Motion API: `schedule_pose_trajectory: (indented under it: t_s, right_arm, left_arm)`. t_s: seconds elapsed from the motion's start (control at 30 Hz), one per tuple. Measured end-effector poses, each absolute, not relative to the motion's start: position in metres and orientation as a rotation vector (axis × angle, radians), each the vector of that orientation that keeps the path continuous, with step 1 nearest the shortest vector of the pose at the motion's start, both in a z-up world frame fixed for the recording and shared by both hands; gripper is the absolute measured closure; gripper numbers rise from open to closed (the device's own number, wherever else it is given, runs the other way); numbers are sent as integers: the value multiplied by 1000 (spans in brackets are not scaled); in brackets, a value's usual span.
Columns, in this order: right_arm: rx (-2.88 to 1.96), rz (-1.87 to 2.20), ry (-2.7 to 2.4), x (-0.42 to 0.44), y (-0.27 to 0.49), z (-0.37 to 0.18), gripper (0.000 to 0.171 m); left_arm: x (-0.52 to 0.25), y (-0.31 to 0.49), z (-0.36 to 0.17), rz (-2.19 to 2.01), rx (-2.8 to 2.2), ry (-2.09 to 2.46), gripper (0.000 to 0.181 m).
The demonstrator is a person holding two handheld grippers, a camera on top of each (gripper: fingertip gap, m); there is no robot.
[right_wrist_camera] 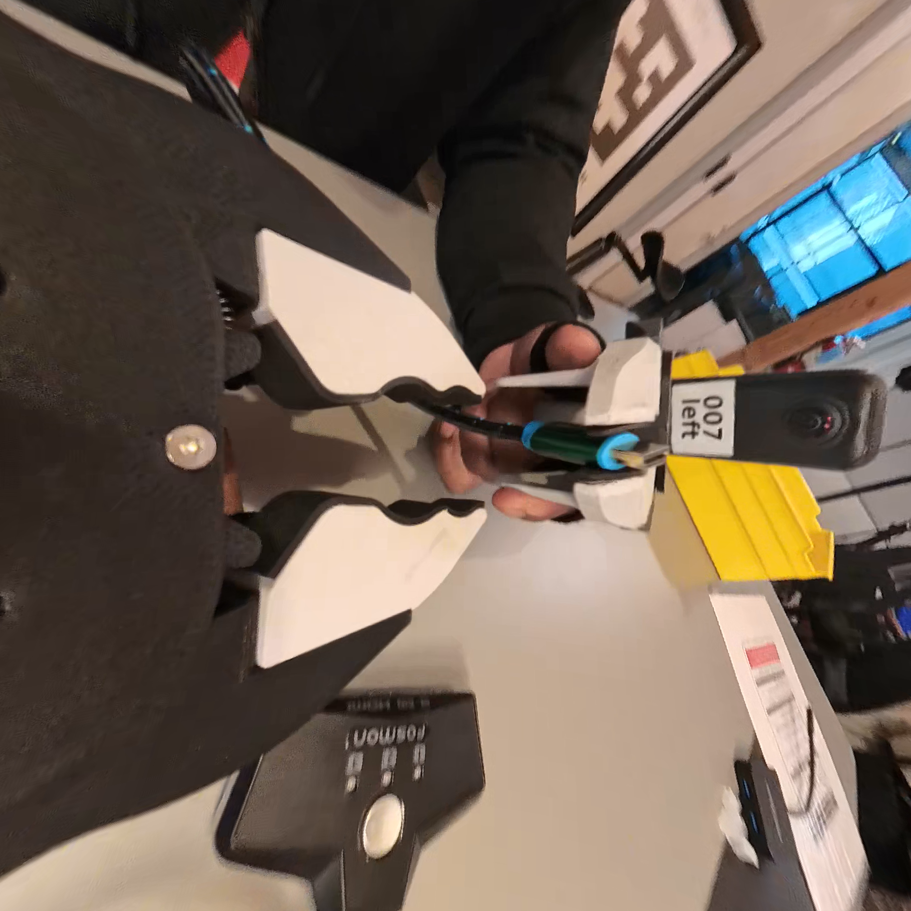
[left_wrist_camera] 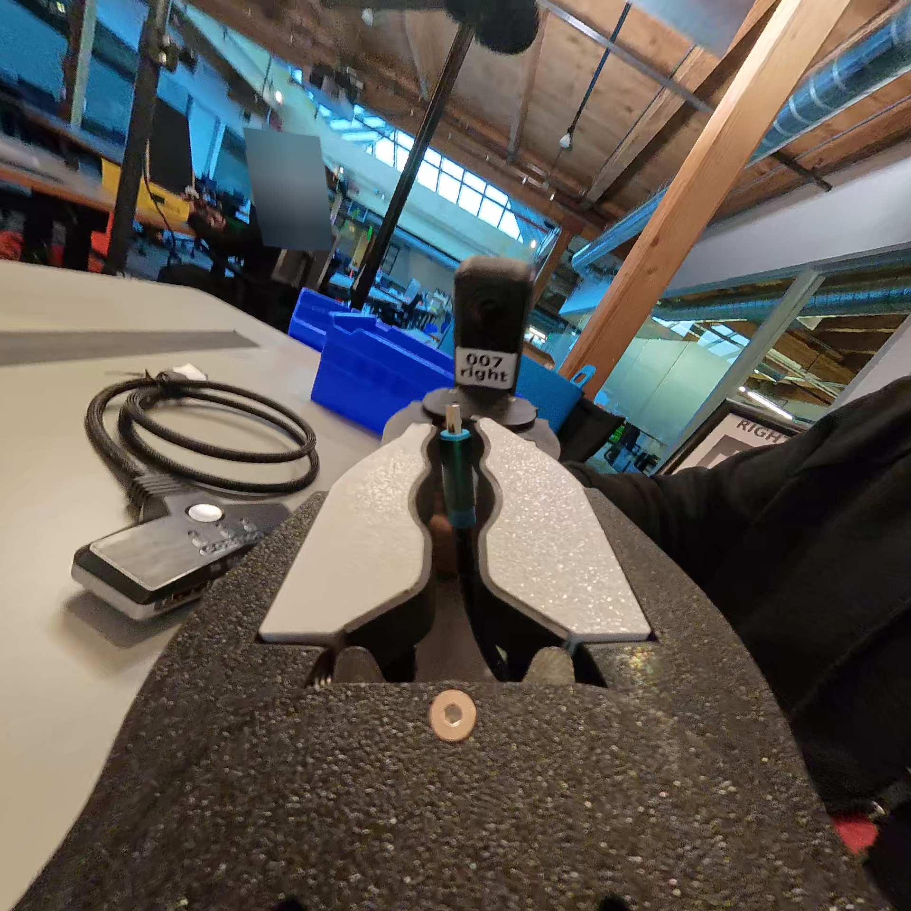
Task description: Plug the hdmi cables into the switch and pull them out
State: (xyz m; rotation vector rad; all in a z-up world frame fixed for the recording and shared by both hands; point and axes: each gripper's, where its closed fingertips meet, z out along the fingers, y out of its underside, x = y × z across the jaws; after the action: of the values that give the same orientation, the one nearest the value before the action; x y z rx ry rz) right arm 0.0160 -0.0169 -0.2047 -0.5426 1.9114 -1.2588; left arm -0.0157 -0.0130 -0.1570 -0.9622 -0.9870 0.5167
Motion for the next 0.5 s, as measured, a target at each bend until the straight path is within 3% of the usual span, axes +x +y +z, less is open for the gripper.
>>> schedule_pose_trajectory:
  t_s: [0.27, 0.5]
  right_arm:
    - [-472, -1209, 1754, 22, -13, -195, 165]
    - [-450, -1241, 1778, 20, -16, -196, 165]
  left_arm:
    - [-20, -11, -153, 525, -925, -946, 169]
    - [-24, -10, -156, 547, -952, -965, 169]
